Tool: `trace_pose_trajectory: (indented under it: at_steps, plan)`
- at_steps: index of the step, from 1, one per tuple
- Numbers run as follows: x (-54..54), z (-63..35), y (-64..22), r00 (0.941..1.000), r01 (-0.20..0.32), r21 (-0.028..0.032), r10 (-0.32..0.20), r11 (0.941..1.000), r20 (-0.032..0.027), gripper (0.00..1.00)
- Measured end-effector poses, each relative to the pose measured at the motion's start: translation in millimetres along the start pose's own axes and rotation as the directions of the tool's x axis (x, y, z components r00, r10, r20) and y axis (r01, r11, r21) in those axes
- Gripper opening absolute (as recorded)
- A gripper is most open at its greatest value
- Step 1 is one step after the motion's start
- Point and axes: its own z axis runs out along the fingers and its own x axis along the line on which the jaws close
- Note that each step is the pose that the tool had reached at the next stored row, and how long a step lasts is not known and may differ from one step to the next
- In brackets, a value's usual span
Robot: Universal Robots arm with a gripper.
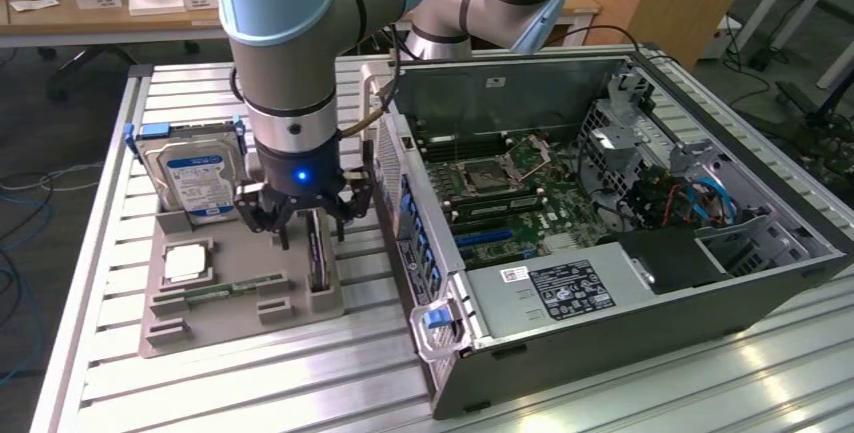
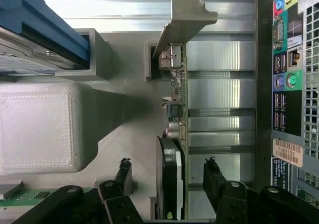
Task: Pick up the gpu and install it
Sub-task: 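Pick up the gpu and move the gpu toward the slot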
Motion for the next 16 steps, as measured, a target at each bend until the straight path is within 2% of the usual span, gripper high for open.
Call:
trace_pose_trajectory:
  at_steps: [2, 3, 4, 5, 7, 8, 9, 10, 16]
  plan:
    - [0.1, 0.0, 0.0, 1.0000, 0.000, 0.0030, 0.000, 1.0000, 0.0001, 0.69]
    - [0.1, 0.0, -0.1, 1.0000, 0.000, 0.0038, 0.000, 1.0000, -0.0001, 0.63]
    - [0.0, 0.3, 0.0, 1.0000, 0.000, 0.0039, 0.000, 1.0000, -0.0001, 0.63]
    - [0.0, 0.8, -0.1, 1.0000, 0.000, 0.0038, 0.000, 1.0000, 0.0001, 0.56]
    - [0.1, 1.5, -0.1, 1.0000, 0.000, 0.0039, 0.000, 1.0000, 0.0000, 0.55]
    - [0.1, 1.8, -0.1, 1.0000, 0.000, 0.0041, 0.000, 1.0000, -0.0001, 0.48]
    - [0.1, 2.0, -0.1, 1.0000, 0.000, 0.0043, 0.000, 1.0000, -0.0001, 0.48]
    - [0.1, 2.2, -0.1, 1.0000, 0.000, 0.0046, 0.000, 1.0000, -0.0001, 0.42]
    - [0.1, 2.5, -0.1, 1.0000, 0.000, 0.0049, 0.000, 1.0000, 0.0000, 0.40]
